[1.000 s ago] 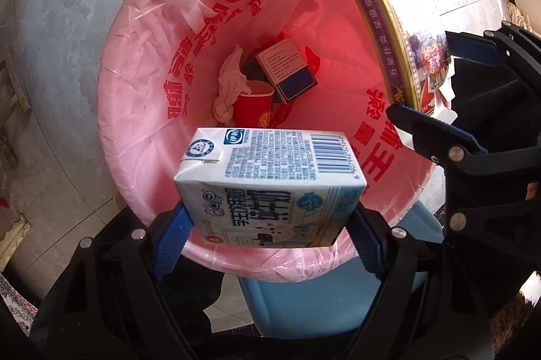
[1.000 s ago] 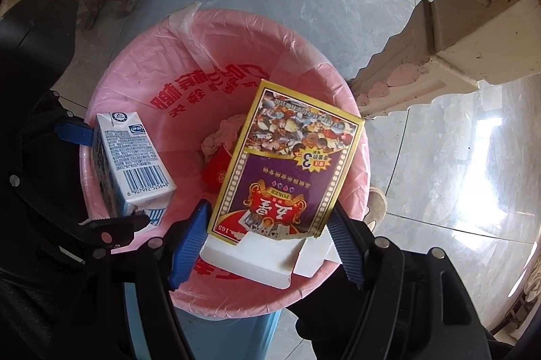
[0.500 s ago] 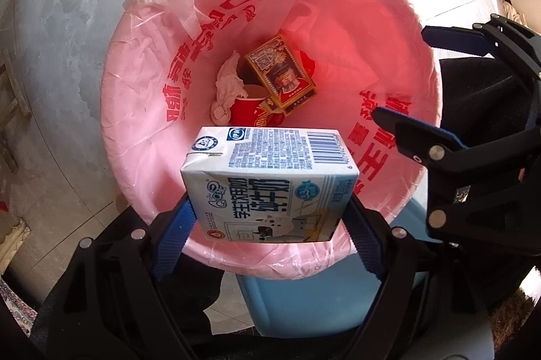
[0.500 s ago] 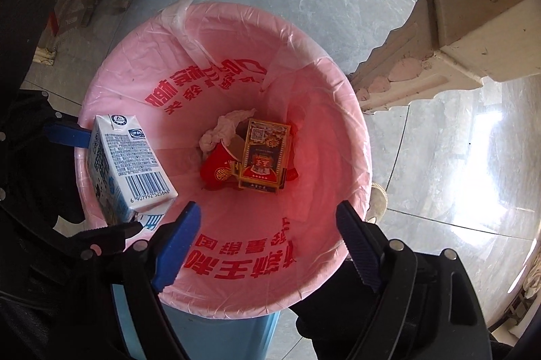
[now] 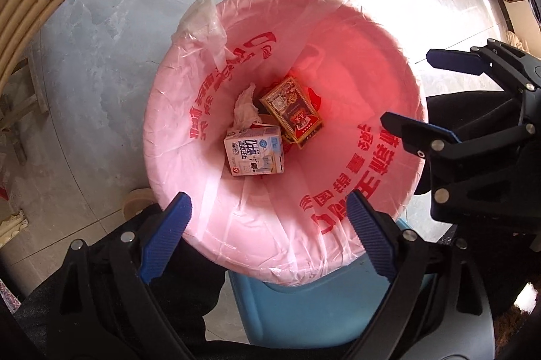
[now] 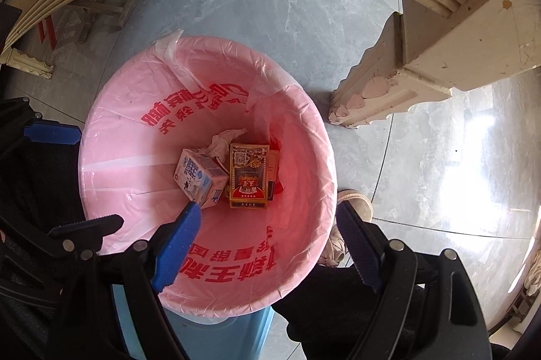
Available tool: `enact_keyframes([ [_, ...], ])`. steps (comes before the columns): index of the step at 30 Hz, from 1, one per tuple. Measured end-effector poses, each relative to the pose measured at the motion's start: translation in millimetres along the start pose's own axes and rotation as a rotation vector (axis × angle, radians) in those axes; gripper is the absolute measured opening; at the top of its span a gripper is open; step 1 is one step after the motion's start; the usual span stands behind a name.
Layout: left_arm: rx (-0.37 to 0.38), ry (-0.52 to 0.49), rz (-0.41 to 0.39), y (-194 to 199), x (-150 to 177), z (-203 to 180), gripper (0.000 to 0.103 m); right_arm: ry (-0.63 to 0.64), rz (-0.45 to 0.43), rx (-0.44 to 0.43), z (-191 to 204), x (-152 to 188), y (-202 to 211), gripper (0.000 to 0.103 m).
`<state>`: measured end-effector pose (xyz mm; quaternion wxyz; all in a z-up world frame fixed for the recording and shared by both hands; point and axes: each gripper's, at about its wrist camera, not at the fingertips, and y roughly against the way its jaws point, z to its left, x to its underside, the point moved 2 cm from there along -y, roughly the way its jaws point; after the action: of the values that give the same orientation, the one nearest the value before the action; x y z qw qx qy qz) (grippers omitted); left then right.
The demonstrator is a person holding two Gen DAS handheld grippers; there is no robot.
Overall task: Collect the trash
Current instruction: 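Open both grippers to drop the carton and snack box into the bin, then raise both grippers back over the table toward the blue box and candy bar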
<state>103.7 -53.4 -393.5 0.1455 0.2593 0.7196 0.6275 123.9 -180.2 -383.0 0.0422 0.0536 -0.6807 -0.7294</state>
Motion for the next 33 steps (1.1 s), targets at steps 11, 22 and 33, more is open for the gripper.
enact_keyframes([
  [11,-0.074,-0.025,-0.062,21.8,11.0,-4.3,0.090,0.013,-0.048,0.004,10.6,9.0,23.5,0.080],
  [22,-0.157,-0.096,-0.140,104.6,39.5,-16.6,0.090,0.059,-0.149,-0.012,23.9,23.0,114.3,0.080],
  [33,-0.103,0.148,-0.286,294.5,26.4,26.2,0.090,0.158,-0.303,-0.046,21.0,-37.8,283.9,0.093],
])
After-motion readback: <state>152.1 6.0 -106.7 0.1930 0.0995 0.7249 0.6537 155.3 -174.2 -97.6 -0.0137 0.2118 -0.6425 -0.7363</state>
